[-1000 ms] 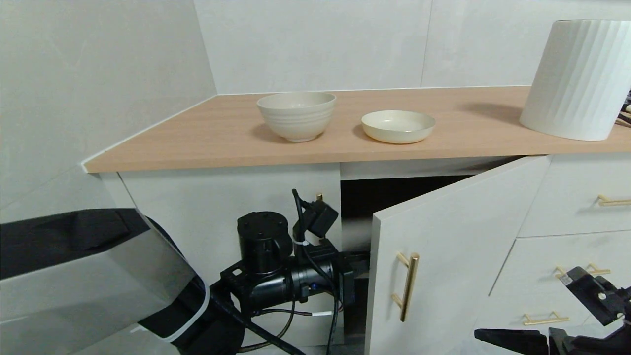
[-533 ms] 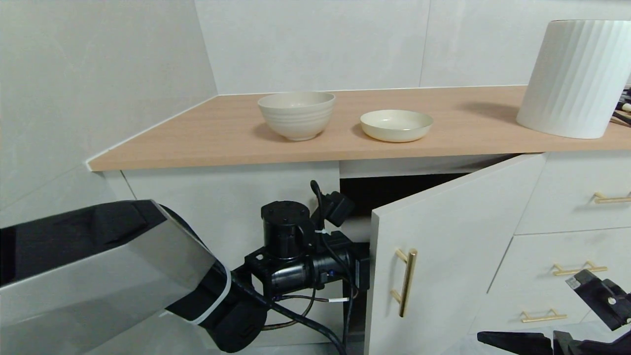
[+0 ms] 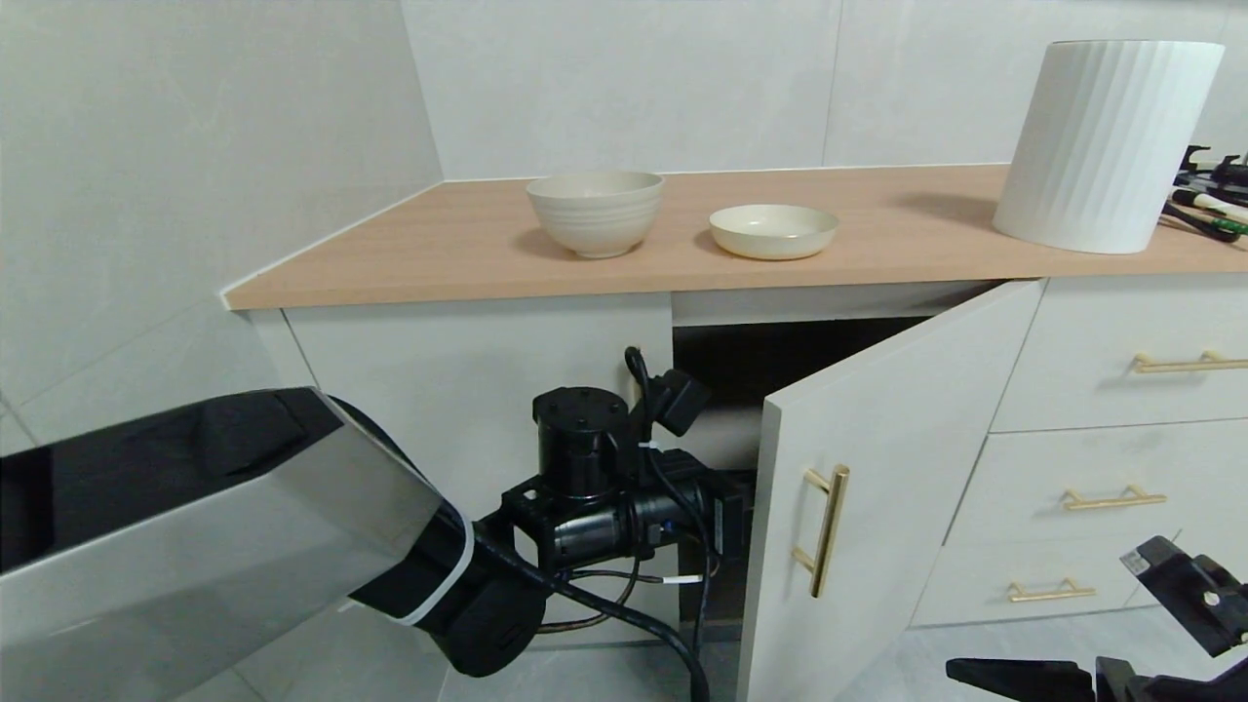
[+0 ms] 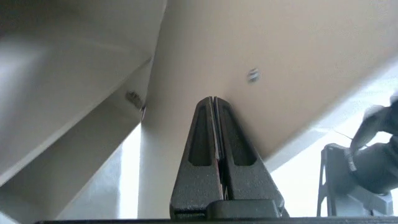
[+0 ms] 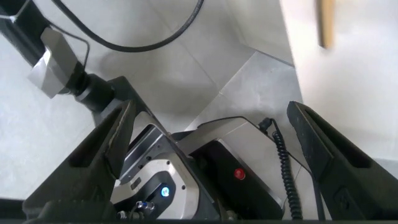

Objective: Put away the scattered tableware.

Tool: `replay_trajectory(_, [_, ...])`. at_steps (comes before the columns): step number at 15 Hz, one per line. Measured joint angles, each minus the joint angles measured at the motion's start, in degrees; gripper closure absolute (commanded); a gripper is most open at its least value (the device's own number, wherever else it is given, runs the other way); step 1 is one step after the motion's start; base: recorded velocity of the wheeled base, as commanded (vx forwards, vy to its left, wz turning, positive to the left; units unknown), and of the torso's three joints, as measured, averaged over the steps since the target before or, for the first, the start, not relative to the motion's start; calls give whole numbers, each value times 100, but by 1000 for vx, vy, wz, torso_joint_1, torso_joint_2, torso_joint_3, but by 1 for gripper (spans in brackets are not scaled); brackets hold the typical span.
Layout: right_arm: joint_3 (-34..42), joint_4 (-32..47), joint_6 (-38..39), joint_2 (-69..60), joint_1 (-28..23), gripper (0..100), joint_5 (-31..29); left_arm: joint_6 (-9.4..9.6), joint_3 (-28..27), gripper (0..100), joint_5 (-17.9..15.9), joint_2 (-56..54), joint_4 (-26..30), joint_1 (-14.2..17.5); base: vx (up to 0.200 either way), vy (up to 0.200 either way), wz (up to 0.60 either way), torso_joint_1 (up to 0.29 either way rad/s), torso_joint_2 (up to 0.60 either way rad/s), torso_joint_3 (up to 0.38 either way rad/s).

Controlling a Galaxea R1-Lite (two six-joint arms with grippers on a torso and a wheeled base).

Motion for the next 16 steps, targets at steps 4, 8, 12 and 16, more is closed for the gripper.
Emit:
replay_trajectory(4, [5,0,-2,-27,0,0,2,-13,-116,100,-2,62,30,-7,-100,0,0,4,2,1])
replay_trajectory(8, [52,2,0,-38,6,0,9,-33,-428,100,-15,187,319,-20,-50,0,0,2,3,1])
replay_trajectory(12, [83,2,-2,-113,2,0,2,-44,-911,100,20,352,664,-2,0,0,0,0,0,0])
replay_trajectory(16, [83,-2,-2,-155,6,0,0,-51,-963,100,121,412,664,-29,-100,0,0,1,1,0])
